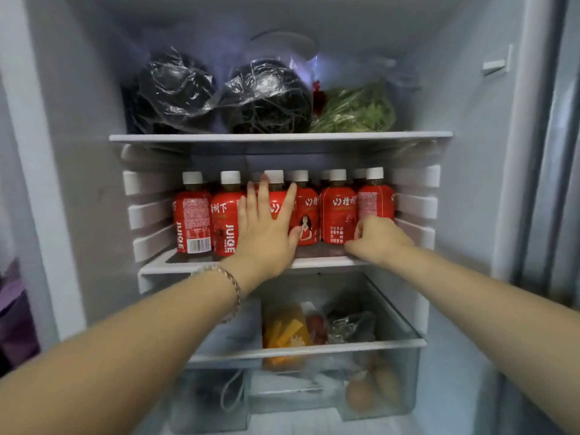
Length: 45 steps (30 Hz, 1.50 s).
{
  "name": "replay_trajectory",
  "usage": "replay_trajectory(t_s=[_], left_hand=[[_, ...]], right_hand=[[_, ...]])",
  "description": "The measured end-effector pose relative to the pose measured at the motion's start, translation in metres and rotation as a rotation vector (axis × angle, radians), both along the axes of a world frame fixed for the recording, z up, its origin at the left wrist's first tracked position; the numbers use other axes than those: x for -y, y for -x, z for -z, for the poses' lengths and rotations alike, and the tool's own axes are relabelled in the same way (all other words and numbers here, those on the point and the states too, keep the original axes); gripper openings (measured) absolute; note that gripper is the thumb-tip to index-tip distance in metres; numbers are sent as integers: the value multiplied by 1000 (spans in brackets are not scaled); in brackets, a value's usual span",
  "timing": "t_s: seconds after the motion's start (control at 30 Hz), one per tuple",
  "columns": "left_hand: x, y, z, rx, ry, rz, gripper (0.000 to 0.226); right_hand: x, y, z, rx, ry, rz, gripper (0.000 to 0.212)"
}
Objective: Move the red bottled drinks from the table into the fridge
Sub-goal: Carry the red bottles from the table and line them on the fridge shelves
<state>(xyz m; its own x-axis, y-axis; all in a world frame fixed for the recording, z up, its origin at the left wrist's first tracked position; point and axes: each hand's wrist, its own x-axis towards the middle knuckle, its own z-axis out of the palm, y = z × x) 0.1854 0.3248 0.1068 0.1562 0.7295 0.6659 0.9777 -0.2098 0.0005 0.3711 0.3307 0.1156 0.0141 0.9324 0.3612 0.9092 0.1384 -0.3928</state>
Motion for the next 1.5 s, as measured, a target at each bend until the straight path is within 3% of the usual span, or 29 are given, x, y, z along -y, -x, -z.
replay_trajectory(t_s=[0.1, 0.2, 0.33, 0.6, 0.87, 1.07, 1.3, 1.5], left_hand=[[27, 4, -18, -12, 277, 2, 68], [66, 15, -20, -8, 222, -18, 65], [131, 34, -3, -12, 209, -173, 32], [320, 71, 67, 299, 627, -725, 23], [560, 78, 125, 676, 569, -1193, 19], [783, 9, 162, 913, 415, -1578, 24], [1042, -161, 192, 1080, 264, -2007, 18], [1193, -315, 205, 1201, 122, -2329, 26]], right_hand=[[18, 9, -3, 119, 45, -35, 17], [36, 31, -7, 116, 39, -188, 19], [75, 73, -1, 271, 135, -454, 24], [222, 163, 66, 682, 191, -1008, 29], [424, 213, 117, 745, 125, -1524, 24], [646, 197, 148, 833, -68, -1964, 25], [924, 90, 177, 930, -201, -2395, 30], [1111, -19, 197, 931, -302, -2663, 26]])
